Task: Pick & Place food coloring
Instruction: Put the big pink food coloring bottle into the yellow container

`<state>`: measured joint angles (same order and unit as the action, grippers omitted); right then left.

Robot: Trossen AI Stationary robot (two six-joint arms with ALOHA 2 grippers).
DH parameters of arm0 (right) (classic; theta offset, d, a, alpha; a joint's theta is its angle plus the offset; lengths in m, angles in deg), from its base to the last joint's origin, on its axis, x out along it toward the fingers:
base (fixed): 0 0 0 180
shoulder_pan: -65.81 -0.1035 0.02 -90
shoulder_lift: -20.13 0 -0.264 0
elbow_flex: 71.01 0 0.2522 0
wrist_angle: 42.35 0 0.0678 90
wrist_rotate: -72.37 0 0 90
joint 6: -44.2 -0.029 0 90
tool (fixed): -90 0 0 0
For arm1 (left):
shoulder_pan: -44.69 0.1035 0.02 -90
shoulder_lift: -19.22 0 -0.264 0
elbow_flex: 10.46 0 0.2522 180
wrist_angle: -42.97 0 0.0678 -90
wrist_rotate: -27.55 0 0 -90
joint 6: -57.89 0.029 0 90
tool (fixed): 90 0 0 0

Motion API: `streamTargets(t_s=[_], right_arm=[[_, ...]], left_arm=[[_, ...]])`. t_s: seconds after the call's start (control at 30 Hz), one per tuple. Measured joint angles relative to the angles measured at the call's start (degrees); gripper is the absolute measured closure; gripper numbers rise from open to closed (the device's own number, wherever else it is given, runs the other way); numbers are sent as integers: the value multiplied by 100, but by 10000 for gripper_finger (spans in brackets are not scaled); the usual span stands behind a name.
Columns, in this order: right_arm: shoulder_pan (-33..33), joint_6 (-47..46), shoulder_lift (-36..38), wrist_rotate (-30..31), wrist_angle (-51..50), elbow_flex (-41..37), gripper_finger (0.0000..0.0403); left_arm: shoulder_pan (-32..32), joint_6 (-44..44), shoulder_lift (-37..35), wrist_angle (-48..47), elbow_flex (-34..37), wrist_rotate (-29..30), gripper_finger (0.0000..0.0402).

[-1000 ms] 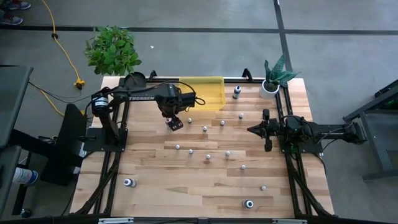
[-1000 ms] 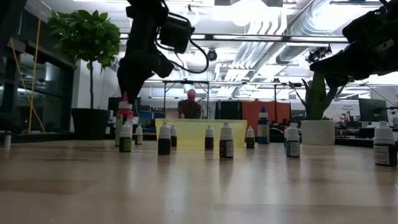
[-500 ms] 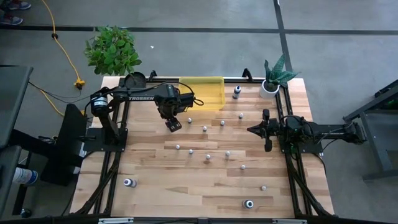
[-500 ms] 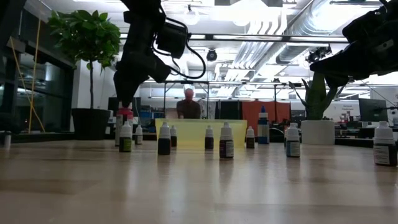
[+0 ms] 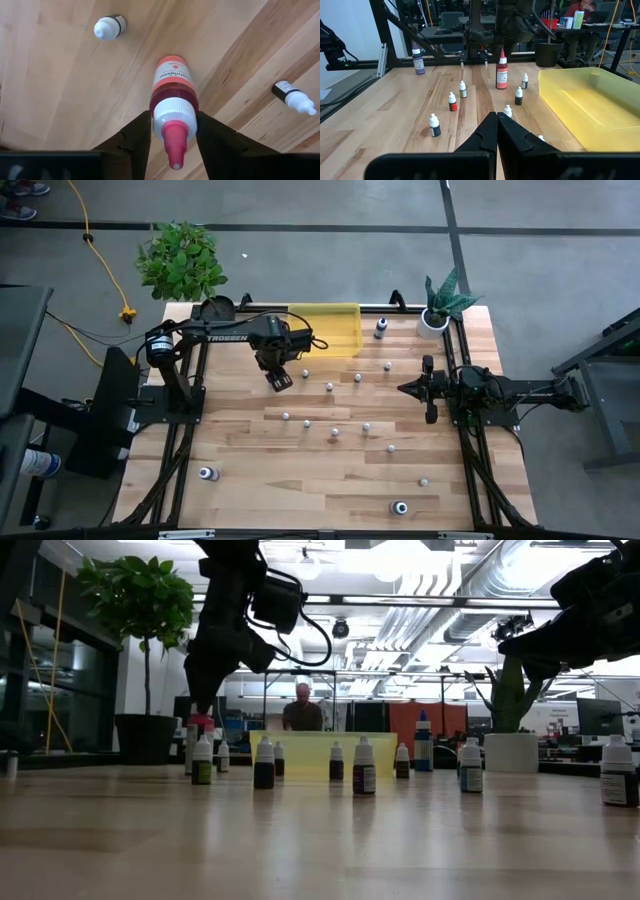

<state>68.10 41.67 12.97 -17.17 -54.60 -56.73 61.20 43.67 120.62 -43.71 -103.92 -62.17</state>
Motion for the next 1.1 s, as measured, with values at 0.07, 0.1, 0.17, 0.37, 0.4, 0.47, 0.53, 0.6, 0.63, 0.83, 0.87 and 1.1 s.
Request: streamTargets(t_s=[0.07,0.1,0.17,0.37,0.4,0.47,0.53,0.6,0.63,0.83,0.87,1.1], right_arm=[[-1,0,0,1,-2,1,402],[-1,0,0,-1,1,2,402],[-1,0,0,0,-2,1,402],[-1,0,0,0,0,1,402],[0,0,0,2,-1,2,402],[-1,0,0,1,-1,0,402],[-2,0,0,1,1,2,402],[-1,0,0,0,0,1,402],[-1,1,0,2,0,2,402],[-2,0,0,0,-1,1,402],[-2,0,0,0,-1,0,402],[0,0,0,0,-1,2,402]], left_arm=[[0,0,0,0,0,0,272],[0,0,0,-3,0,0,277],[0,0,-2,-5,0,0,287],[-2,44,-2,-176,-199,-16,297],[-2,48,-2,-229,-268,-20,297],[-2,48,-2,-397,-412,-20,297],[-2,48,-2,-570,-589,-22,297],[-2,50,-2,-726,-792,-24,297],[-2,48,-2,-830,-907,-24,297],[-2,48,-2,-1240,-1667,-25,297],[-2,48,-2,-1261,-1799,-26,297],[0,124,72,-1282,-2584,-44,297]])
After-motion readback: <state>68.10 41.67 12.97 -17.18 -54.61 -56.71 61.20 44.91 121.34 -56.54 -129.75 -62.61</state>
